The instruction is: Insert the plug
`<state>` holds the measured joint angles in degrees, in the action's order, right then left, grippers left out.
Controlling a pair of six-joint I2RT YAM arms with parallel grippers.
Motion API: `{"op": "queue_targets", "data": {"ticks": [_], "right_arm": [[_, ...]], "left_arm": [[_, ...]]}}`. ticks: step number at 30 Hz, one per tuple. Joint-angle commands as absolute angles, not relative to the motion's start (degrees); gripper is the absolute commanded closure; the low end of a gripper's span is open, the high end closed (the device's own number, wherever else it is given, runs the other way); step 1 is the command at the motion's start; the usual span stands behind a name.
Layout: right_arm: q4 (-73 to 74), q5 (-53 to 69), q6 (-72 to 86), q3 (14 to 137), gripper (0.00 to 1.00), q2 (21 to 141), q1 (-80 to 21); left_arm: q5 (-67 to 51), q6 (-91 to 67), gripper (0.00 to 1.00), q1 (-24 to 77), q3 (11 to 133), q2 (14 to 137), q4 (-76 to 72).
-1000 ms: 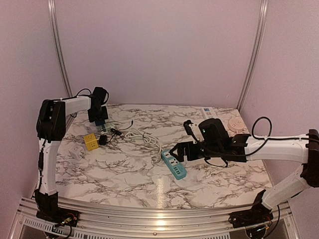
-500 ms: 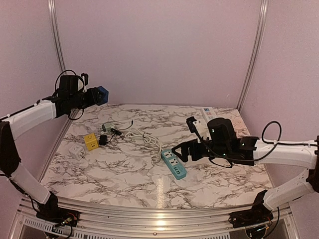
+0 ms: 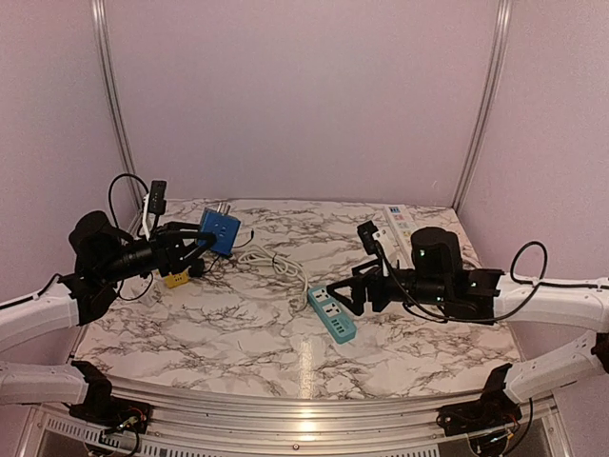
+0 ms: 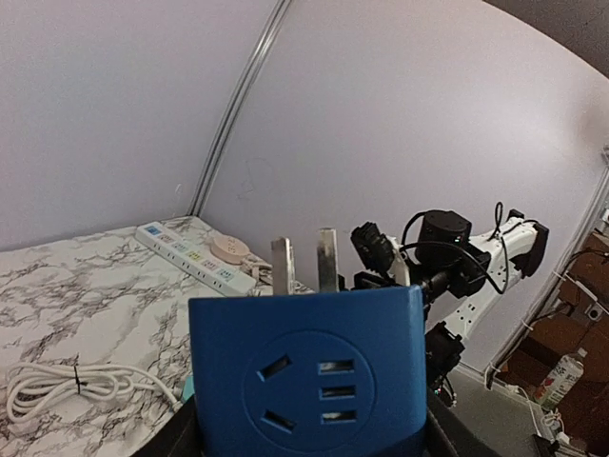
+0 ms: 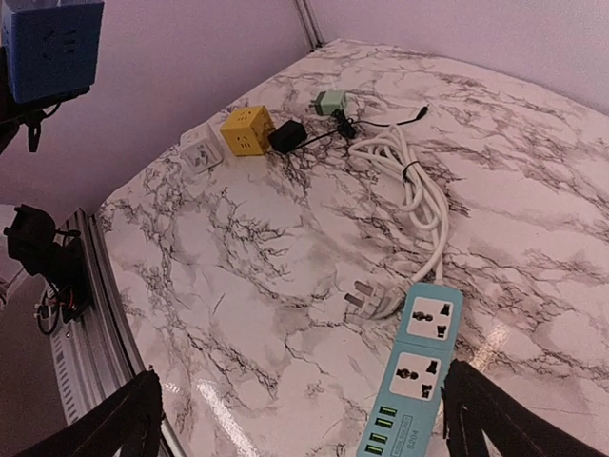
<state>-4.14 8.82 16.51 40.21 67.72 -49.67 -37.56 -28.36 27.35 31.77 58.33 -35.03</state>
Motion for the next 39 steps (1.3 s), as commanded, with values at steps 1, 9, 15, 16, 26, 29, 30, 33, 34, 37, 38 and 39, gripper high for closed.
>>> {"op": "queue_targets", "data": {"ticks": [1, 9, 15, 16, 26, 29, 30, 33, 34, 37, 38, 39], "right_arm": [[-10.3, 15.4, 14.1, 39.0, 0.01, 65.8, -50.6], [-14.7, 21.6, 10.1, 38.5, 0.02, 64.5, -52.8], [-19.1, 23.6, 8.7, 38.5, 0.01, 65.7, -56.6], [-19.2, 23.2, 8.0, 38.8, 0.02, 66.0, -57.8], [-21.2, 2.7, -8.3, 40.0, 0.02, 67.5, -69.0], [-26.5, 0.3, -14.2, 37.7, 0.01, 66.4, -69.2], [-28.0, -1.6, -16.4, 37.2, 0.02, 66.1, -69.3], [-31.4, -0.6, -23.9, 36.2, 0.01, 66.3, -69.3], [-32.7, -0.6, -25.9, 36.1, 0.01, 66.7, -69.3], [-34.0, -0.6, -27.9, 37.4, 0.01, 68.5, -69.3], [-34.2, -0.7, -28.1, 38.0, 0.01, 69.2, -69.3], [-34.2, -0.6, -28.4, 38.8, 0.02, 70.0, -69.3]], "left_arm": [[-44.9, -29.4, 1.00, 30.3, 27.8, 53.2, -52.2], [-46.2, -23.3, 1.00, 36.7, 27.5, 52.2, -47.4], [-45.9, -23.3, 1.00, 38.8, 27.9, 53.4, -47.5], [-45.5, -24.0, 1.00, 39.1, 27.8, 53.9, -48.0], [-27.3, -38.8, 1.00, 42.1, 26.3, 54.8, -51.2], [-22.8, -44.6, 1.00, 42.8, 25.6, 54.9, -50.7], [-22.5, -45.6, 1.00, 43.3, 25.4, 55.0, -50.9], [-20.5, -47.6, 1.00, 45.3, 24.9, 55.0, -50.8], [-19.9, -47.8, 1.00, 46.0, 24.6, 55.2, -51.2], [-19.4, -48.3, 1.00, 47.8, 24.0, 56.0, -52.8], [-19.5, -48.5, 1.00, 48.4, 23.9, 56.6, -54.3], [-19.7, -48.7, 1.00, 49.0, 23.7, 57.4, -55.5]]}}
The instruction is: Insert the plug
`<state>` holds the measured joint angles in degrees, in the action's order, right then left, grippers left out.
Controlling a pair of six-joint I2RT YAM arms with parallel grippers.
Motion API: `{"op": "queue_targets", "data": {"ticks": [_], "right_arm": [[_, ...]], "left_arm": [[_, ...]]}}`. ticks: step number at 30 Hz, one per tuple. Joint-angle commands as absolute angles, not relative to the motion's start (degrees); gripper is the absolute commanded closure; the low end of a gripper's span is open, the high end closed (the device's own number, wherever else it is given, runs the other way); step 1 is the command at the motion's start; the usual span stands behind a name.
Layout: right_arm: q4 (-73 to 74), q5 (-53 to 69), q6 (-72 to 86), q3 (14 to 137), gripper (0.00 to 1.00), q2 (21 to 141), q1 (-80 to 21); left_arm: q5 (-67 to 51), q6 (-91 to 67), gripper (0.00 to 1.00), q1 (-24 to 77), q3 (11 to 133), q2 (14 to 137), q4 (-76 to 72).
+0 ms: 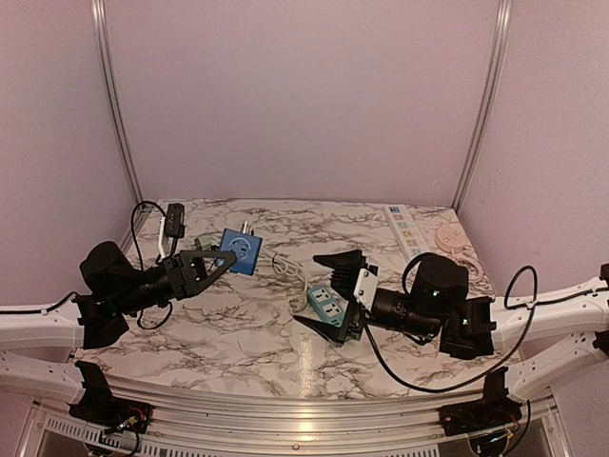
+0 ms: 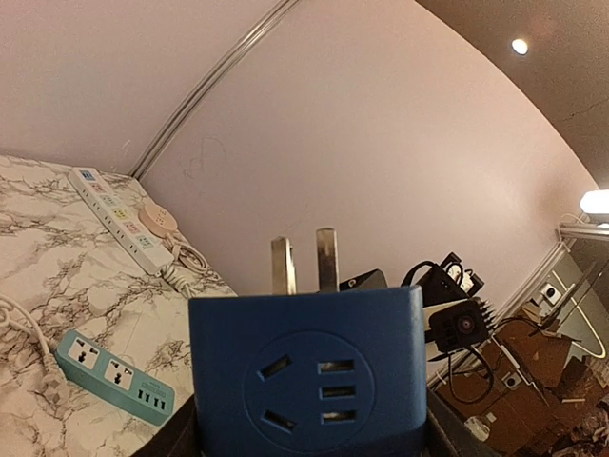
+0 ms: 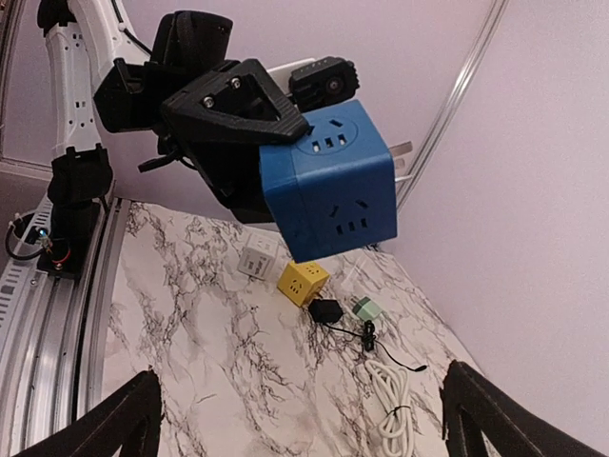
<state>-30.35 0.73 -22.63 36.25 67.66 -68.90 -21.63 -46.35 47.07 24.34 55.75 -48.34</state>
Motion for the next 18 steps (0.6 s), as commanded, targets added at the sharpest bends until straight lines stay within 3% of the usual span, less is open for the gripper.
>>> {"op": "queue_targets", "data": {"ticks": [1, 18], "right_arm": [[-34.2, -0.6, -28.8, 39.6, 0.02, 71.0, -69.3], [-38.5, -0.6, -29.3, 42.6, 0.01, 76.7, -69.3]], "left_arm": [[-19.9, -48.9, 1.00, 49.4, 23.9, 58.3, -56.1], [-21.9, -50.4, 1.00, 55.6, 26.1, 68.1, -66.9]]}}
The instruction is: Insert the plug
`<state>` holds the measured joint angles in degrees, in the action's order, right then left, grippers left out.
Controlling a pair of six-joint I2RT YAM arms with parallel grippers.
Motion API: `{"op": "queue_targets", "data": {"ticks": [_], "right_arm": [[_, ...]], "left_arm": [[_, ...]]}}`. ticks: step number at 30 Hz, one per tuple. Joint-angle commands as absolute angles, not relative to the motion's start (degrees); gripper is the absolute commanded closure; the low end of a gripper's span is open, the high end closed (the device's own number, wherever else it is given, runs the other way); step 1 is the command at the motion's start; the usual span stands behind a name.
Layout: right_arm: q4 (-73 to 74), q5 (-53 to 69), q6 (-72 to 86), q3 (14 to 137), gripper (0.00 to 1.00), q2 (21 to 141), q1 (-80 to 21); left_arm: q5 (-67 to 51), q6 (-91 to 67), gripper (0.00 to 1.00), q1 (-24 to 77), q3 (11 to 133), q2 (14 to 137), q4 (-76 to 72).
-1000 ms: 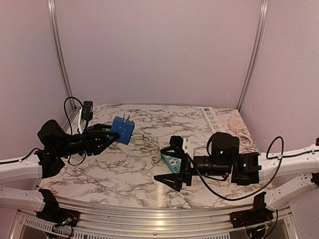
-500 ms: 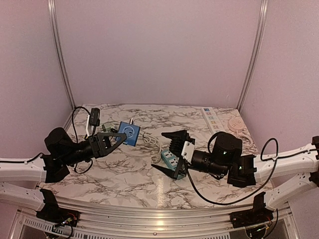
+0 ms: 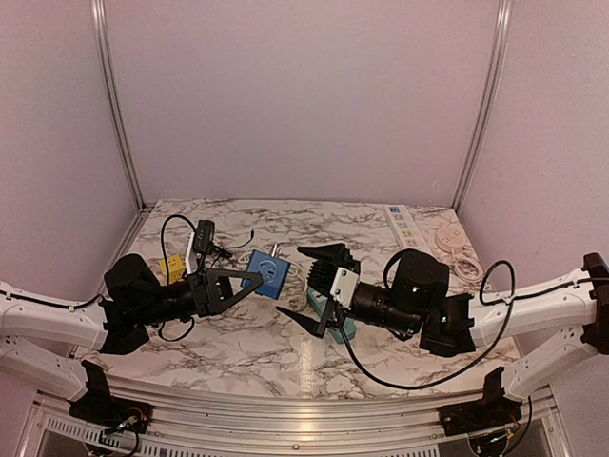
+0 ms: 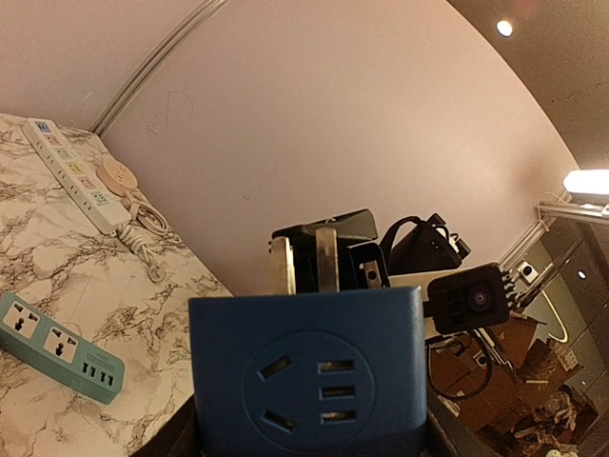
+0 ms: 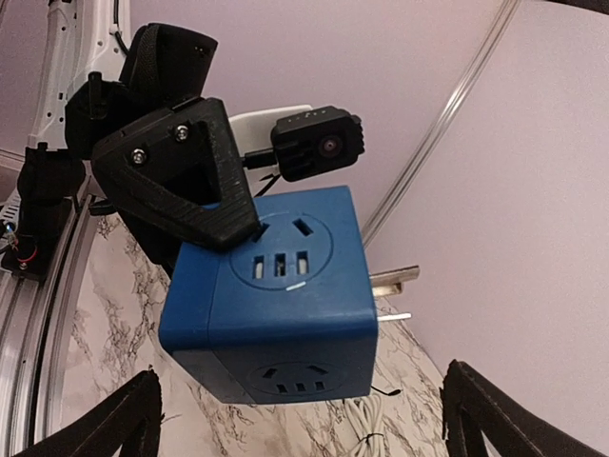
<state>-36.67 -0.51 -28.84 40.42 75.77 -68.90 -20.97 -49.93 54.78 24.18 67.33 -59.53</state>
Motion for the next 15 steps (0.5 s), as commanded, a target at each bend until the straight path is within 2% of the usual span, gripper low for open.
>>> {"op": "queue_targets", "data": {"ticks": [1, 15], "right_arm": [[-38.7, -0.6, -29.3, 42.6, 0.01, 76.7, -69.3], [-38.3, 2.3, -29.5, 43.4, 0.11, 77.3, -69.3]], "left_arm": [[-22.0, -50.5, 1.00, 55.7, 26.2, 68.5, -67.1], [-23.6, -54.1, 1.00, 56.9, 26.6, 71.9, -75.6]]}}
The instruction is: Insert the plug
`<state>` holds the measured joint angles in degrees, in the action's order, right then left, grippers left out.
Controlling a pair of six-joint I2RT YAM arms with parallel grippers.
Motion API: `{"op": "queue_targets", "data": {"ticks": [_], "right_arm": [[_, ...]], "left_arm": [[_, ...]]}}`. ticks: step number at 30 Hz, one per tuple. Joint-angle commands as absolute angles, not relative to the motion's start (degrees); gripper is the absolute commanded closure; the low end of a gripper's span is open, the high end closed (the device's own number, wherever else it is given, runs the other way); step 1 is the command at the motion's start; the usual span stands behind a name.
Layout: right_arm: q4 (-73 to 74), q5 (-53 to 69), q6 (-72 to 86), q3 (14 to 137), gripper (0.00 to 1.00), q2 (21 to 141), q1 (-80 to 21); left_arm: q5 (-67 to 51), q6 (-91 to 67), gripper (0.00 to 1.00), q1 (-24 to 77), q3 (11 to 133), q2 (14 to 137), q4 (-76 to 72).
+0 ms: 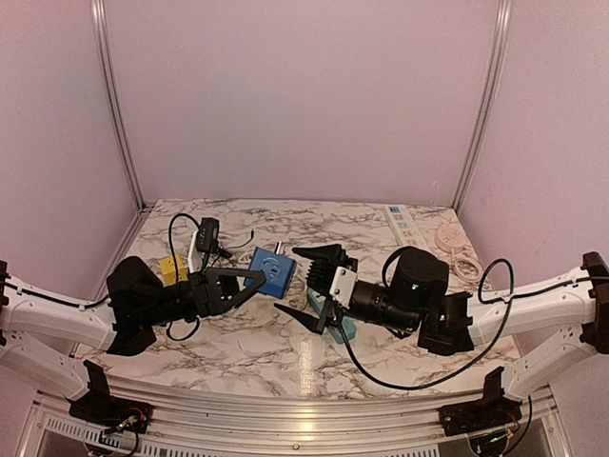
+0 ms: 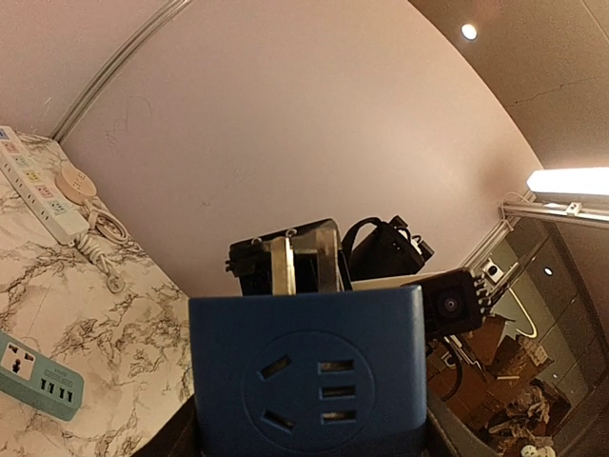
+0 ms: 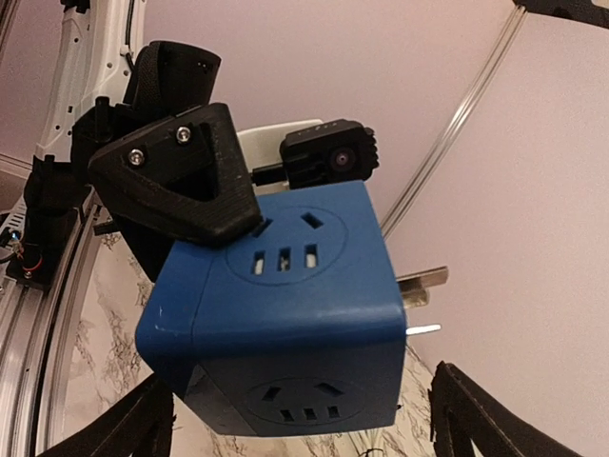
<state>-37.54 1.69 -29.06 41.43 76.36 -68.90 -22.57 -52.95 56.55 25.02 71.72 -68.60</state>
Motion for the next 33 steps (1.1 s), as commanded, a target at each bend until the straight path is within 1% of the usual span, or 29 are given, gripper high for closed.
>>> {"op": "queue_targets", "data": {"ticks": [1, 3, 6, 9, 12, 15, 17, 19, 25, 26, 27, 29, 31, 32, 33], "right_arm": [[-38.6, 2.3, -29.5, 43.3, 0.11, 77.3, -69.3], [-39.0, 2.2, -29.9, 43.0, 0.12, 77.3, -69.3], [-38.9, 2.1, -30.5, 43.2, 0.17, 77.3, -69.3], [-39.3, 2.2, -30.6, 43.1, 0.18, 77.3, -69.2], [-39.9, 2.0, -30.8, 42.9, 0.22, 77.2, -69.3], [-40.4, 1.9, -30.9, 42.8, 0.23, 77.0, -69.3], [-40.5, 1.9, -30.8, 42.7, 0.25, 76.9, -69.2], [-40.5, 1.8, -30.8, 42.7, 0.31, 76.9, -69.2], [-38.9, 2.9, -30.9, 43.1, 0.63, 77.1, -69.3], [-38.5, 3.2, -30.7, 43.1, 0.66, 76.9, -69.3], [-37.8, 3.5, -30.5, 43.2, 0.69, 76.5, -69.3], [-35.7, 4.7, -29.9, 43.4, 0.71, 75.2, -69.3], [-31.8, 5.6, -29.4, 44.0, 0.73, 73.5, -69.3], [-29.0, 5.9, -29.0, 44.3, 0.74, 72.4, -69.3], [-26.5, 5.8, -28.6, 44.8, 0.75, 71.5, -69.3]], "left_arm": [[-23.7, -54.1, 1.00, 56.9, 26.7, 71.9, -75.4], [-23.9, -54.1, 1.00, 56.9, 27.0, 71.9, -75.5], [-24.2, -54.1, 1.00, 56.9, 27.4, 72.1, -75.2], [-24.4, -54.3, 1.00, 56.9, 27.7, 72.7, -75.1], [-24.4, -54.5, 1.00, 56.9, 27.7, 73.1, -75.7], [-24.3, -54.6, 1.00, 56.9, 27.6, 73.5, -75.8], [-24.2, -54.6, 1.00, 56.9, 27.4, 73.8, -76.0], [-24.2, -54.8, 1.00, 56.9, 27.2, 74.1, -76.4], [-24.2, -55.7, 1.00, 56.9, 26.8, 74.8, -78.4], [-24.3, -55.7, 0.92, 56.9, 26.9, 74.8, -78.6], [-24.4, -55.5, 0.72, 56.8, 26.8, 74.6, -78.3], [-24.5, -54.4, 0.37, 56.8, 26.9, 73.5, -76.4], [-23.9, -52.2, 0.09, 56.8, 27.0, 71.1, -72.0], [-23.4, -50.8, 0.02, 56.8, 27.0, 69.6, -69.3], [-22.8, -49.2, 0.01, 56.8, 27.1, 67.9, -66.5]]}}
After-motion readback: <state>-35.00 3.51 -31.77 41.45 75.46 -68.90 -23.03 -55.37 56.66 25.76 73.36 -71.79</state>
